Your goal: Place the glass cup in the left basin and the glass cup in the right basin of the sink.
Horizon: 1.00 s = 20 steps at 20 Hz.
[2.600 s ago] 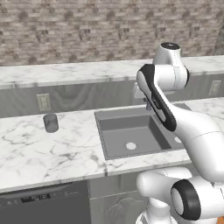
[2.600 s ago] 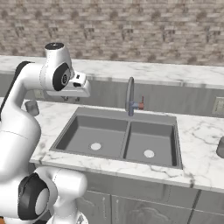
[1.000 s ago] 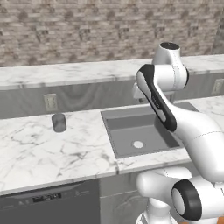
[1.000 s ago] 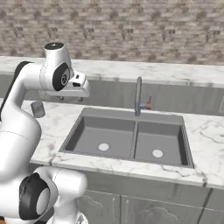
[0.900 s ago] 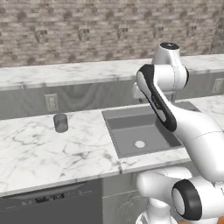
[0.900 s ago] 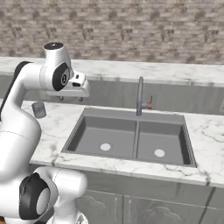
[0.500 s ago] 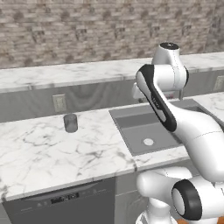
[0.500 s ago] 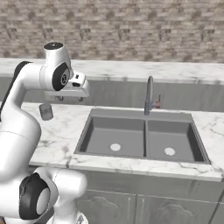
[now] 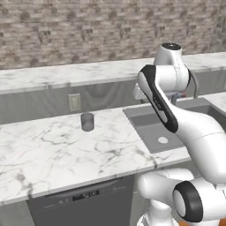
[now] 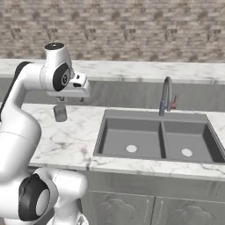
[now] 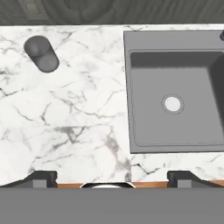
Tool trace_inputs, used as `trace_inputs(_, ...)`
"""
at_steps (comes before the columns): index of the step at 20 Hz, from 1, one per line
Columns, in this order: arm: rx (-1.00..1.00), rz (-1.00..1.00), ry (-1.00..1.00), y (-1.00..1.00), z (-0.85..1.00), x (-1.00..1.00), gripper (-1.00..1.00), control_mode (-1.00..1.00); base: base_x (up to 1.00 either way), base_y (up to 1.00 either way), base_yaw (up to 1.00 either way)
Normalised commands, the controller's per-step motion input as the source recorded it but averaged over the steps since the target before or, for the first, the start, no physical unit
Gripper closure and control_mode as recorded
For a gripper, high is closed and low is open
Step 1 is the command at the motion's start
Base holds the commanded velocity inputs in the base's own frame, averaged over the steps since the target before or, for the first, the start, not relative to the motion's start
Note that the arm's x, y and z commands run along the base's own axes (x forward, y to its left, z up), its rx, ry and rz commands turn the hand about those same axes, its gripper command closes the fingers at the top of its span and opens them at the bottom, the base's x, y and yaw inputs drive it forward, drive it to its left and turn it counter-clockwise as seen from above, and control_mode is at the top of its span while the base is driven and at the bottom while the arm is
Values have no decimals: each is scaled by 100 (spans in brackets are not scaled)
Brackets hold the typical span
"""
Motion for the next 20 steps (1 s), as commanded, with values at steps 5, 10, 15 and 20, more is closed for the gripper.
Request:
trace_inputs(5,0,0,0,0,0,0,-100,100,30,20,1)
trace_inputs(10,0,0,0,0,0,0,-100,100,47,4,1)
trace_inputs(15,0,0,0,0,0,0,-100,100,36,5,4)
trace_inputs(20,0,0,0,0,0,0,-100,100,16,6,6)
